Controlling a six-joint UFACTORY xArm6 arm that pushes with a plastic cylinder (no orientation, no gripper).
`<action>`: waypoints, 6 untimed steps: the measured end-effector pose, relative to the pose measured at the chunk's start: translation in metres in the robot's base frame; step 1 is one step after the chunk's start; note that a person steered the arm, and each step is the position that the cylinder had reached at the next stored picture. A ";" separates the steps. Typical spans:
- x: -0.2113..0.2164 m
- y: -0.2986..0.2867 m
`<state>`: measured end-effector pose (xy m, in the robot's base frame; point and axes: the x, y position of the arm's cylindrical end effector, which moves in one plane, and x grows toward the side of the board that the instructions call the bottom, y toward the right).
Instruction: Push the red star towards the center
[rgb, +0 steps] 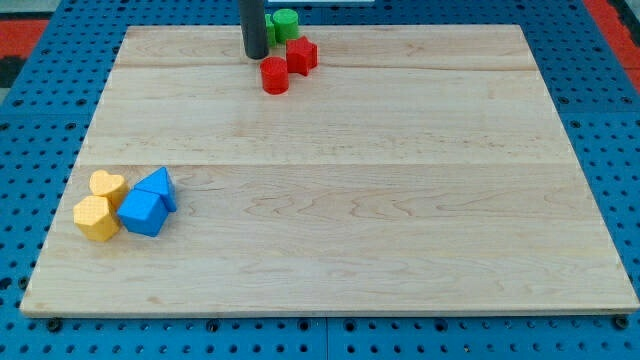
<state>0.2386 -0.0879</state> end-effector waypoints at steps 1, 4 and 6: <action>-0.017 0.012; 0.064 0.056; 0.051 0.113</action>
